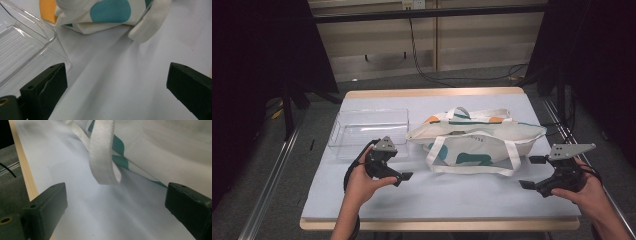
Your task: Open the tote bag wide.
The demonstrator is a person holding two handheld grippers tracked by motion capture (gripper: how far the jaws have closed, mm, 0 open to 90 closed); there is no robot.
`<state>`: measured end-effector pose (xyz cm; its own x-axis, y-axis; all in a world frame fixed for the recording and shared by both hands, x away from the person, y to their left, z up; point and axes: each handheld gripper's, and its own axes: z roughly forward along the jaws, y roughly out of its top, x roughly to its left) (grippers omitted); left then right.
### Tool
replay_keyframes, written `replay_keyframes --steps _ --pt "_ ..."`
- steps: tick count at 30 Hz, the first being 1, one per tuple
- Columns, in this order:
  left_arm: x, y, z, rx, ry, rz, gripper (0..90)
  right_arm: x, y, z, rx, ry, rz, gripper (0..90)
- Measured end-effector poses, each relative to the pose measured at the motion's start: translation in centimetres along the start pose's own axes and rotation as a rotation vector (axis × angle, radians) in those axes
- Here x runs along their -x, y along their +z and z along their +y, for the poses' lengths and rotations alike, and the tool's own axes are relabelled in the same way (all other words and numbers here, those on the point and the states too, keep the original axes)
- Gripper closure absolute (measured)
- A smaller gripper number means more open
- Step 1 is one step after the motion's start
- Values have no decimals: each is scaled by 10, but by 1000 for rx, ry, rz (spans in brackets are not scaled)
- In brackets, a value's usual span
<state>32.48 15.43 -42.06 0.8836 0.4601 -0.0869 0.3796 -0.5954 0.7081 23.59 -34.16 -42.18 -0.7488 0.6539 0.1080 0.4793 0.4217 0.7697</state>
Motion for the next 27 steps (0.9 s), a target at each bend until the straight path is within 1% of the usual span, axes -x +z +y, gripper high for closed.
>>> replay_keyframes --steps 1,4,5,8,9,11,14,15,16,17,19,22,25,27 --pt "-1 0 1 -10 5 5 32 0 1 0 -4 -1 -2 36" --pt "-1 0 1 -9 1 -1 33 1 1 1 -2 3 -3 36" --pt "-1 1 1 -7 -4 -5 34 1 1 0 5 8 6 44" --pt "0 1 2 -11 2 -5 33 0 1 0 9 8 11 46" --pt "1 2 2 -8 -6 -12 33 0 1 0 9 8 11 46" --pt "3 2 4 -9 5 -16 33 -2 1 0 14 7 12 49" --pt "3 0 6 -20 0 -9 34 -2 1 1 15 12 18 49" --pt "3 0 7 -16 9 -17 33 -3 1 1 14 9 19 49" --pt "4 -1 9 -8 9 -12 33 -4 0 1 13 4 19 52" --pt "3 -1 10 -6 13 -17 34 -5 0 1 11 3 19 52" --pt "4 -2 10 -14 14 -11 35 -7 -2 2 16 -1 15 58" --pt "3 -4 13 -25 19 -11 35 -8 -4 4 20 -2 16 60" --pt "0 -5 15 -18 14 -6 35 -9 -5 5 27 -3 9 62" --pt "0 -6 17 -20 20 -8 35 -9 -5 6 26 -3 8 63"
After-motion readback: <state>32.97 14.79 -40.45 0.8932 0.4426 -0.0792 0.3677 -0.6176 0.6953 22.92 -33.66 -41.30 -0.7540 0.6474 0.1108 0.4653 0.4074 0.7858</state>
